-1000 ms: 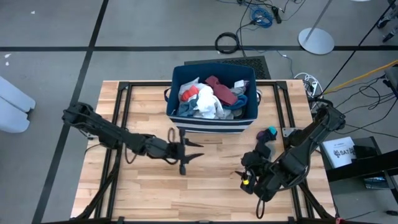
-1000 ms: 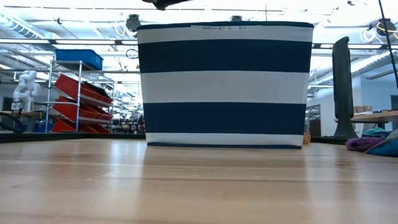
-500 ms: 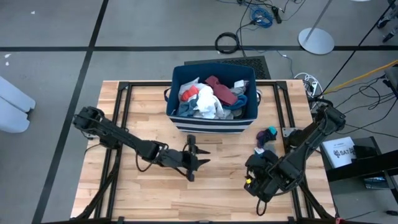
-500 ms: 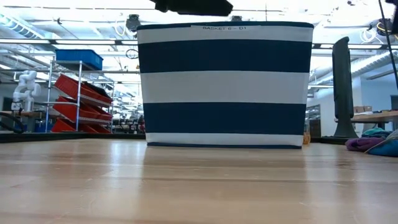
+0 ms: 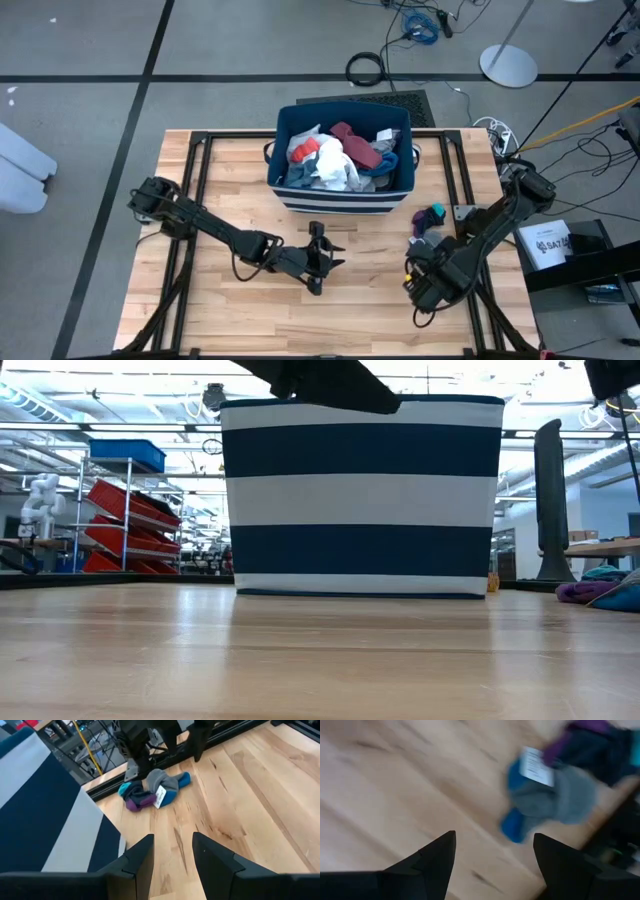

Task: Sort clothes
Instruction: Put the gray and blue socks into the blue laundry organizer

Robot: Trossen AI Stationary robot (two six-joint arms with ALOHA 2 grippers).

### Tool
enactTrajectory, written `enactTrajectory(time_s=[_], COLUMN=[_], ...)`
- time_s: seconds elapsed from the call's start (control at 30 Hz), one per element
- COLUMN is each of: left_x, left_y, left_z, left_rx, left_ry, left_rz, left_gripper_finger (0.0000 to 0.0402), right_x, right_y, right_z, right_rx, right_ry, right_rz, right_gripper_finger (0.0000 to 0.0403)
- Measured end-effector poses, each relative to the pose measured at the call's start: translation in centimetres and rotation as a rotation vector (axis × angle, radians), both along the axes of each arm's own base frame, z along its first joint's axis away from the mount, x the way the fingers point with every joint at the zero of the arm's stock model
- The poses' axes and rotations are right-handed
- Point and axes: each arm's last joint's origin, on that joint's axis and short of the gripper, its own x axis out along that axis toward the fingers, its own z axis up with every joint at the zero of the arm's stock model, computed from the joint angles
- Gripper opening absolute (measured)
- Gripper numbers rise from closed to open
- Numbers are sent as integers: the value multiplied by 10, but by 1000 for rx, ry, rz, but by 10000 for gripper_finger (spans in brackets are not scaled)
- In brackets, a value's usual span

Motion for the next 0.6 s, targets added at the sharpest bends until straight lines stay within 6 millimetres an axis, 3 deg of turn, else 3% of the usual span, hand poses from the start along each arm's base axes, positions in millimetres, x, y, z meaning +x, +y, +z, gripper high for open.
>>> enactTrajectory(time_s=[0.2,0.6], left_x=[1,2], left_y=[2,6], left_z=[1,1], left_rx=[-6,-7], left_ry=[-5,-4], left_rz=[7,19], left_gripper_finger=[143,143], right_x=[-12,-17], right_y=[-11,-16], right_z=[-8,-17], right_rx=[-81,-115], right_ry=[115,164], right_rz=[-41,-3], right_gripper_finger=[254,254])
